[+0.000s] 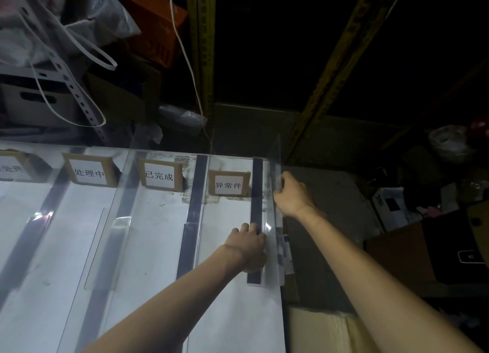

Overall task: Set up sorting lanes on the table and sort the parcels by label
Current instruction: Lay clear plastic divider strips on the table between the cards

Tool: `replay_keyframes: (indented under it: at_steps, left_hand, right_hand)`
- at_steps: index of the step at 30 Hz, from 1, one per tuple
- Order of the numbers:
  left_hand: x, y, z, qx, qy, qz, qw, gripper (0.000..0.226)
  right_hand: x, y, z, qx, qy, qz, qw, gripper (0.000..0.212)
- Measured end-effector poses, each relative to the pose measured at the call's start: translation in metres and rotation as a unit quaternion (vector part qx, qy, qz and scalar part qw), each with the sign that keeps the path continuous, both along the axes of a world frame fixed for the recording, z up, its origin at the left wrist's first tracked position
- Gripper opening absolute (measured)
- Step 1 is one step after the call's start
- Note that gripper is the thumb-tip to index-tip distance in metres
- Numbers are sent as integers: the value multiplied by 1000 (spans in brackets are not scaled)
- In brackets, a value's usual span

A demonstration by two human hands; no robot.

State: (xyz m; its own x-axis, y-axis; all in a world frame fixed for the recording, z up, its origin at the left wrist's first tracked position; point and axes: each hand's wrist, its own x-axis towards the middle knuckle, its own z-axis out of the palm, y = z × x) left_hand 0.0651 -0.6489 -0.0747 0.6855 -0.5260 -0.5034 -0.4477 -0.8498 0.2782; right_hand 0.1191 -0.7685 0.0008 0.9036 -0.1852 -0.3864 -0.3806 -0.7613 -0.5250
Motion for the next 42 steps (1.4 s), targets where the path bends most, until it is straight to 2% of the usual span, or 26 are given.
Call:
replay_keyframes:
  at_steps: [7, 15, 22, 27, 33, 39, 42]
  left_hand:
    - [-10, 2, -5, -5, 8, -4, 1000, 45]
    - [-10, 0, -2, -51, 81, 60, 994, 45]
    - [-8, 9, 7, -89, 91, 99, 987, 45]
    - [-1, 23, 37, -147, 62, 133, 978, 46]
    - [9, 76, 113, -270, -3, 204, 941, 34]
    - [-15, 192, 170, -311, -90, 299, 897, 26]
    - [-53, 267, 195, -304, -143, 354, 873, 37]
  right_hand:
    - [-3, -3, -3, 23, -5, -5, 1000, 27]
    - [-7, -5, -7, -6, -15, 7, 1000, 30]
    - [-12, -3, -3, -24, 8, 13, 1000, 31]
    - [-16, 1, 26, -24, -39, 13, 999, 42]
    - [-8, 42, 75, 6, -120, 70, 990, 30]
    - [-23, 167, 123, 71, -111, 212, 968, 25]
    - [-43, 247, 146, 94, -115, 297, 943, 23]
